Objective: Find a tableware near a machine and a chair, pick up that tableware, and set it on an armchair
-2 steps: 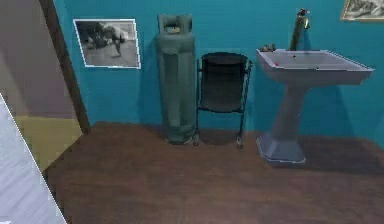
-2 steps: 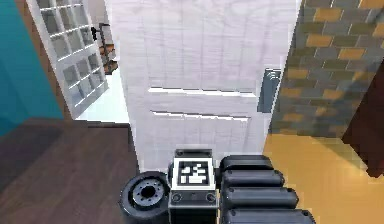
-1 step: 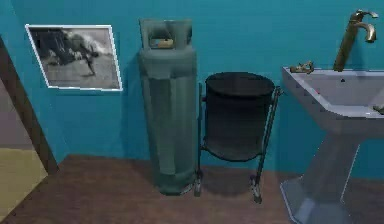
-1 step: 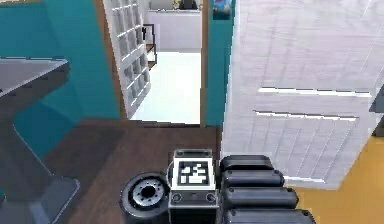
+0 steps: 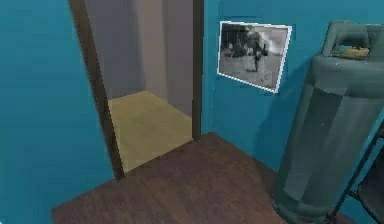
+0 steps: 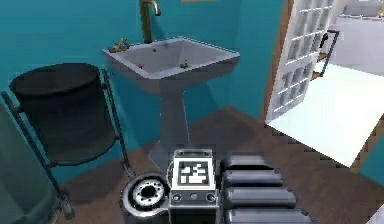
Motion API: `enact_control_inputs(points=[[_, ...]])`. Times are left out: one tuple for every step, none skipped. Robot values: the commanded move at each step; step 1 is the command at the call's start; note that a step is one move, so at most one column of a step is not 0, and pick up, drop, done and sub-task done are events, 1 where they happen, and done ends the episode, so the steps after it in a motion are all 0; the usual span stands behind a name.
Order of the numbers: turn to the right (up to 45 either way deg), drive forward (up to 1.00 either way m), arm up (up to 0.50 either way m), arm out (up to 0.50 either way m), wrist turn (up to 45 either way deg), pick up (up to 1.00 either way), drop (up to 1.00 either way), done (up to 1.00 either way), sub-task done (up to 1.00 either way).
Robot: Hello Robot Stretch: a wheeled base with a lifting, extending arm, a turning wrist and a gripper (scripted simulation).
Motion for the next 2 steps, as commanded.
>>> enact_control_inputs(points=[[-12.0, 0.00, 0.00, 0.00, 0.0, 0.00, 0.00, 0.00, 0.00], [0.0, 1.00, 0.00, 0.00, 0.0, 0.00, 0.00, 0.00, 0.00]])
